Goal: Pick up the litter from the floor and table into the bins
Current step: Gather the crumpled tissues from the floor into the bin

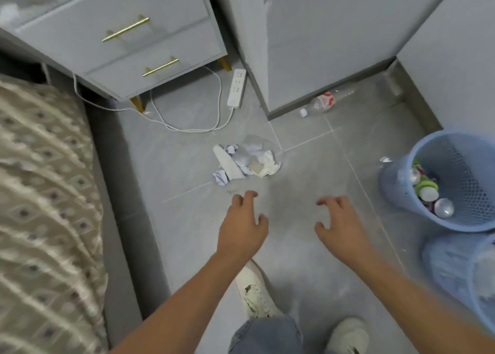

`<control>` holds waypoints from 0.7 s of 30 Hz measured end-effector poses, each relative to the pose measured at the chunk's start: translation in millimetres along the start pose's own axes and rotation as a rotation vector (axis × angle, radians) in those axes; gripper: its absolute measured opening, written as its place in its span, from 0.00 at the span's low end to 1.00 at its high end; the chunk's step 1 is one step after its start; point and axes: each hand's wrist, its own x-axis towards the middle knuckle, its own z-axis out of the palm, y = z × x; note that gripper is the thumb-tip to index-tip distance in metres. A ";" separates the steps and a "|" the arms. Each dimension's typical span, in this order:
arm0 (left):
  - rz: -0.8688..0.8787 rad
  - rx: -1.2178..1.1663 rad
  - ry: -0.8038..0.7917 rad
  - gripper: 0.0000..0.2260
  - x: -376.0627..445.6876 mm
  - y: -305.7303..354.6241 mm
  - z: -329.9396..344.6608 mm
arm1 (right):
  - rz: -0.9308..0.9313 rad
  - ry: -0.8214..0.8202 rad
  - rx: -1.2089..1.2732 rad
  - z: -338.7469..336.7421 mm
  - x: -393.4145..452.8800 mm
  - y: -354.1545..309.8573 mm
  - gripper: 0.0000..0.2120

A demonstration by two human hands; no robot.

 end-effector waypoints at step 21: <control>-0.422 0.006 0.177 0.49 240.5 -128.0 83.4 | -0.364 -0.232 -0.615 147.3 295.9 -29.3 0.62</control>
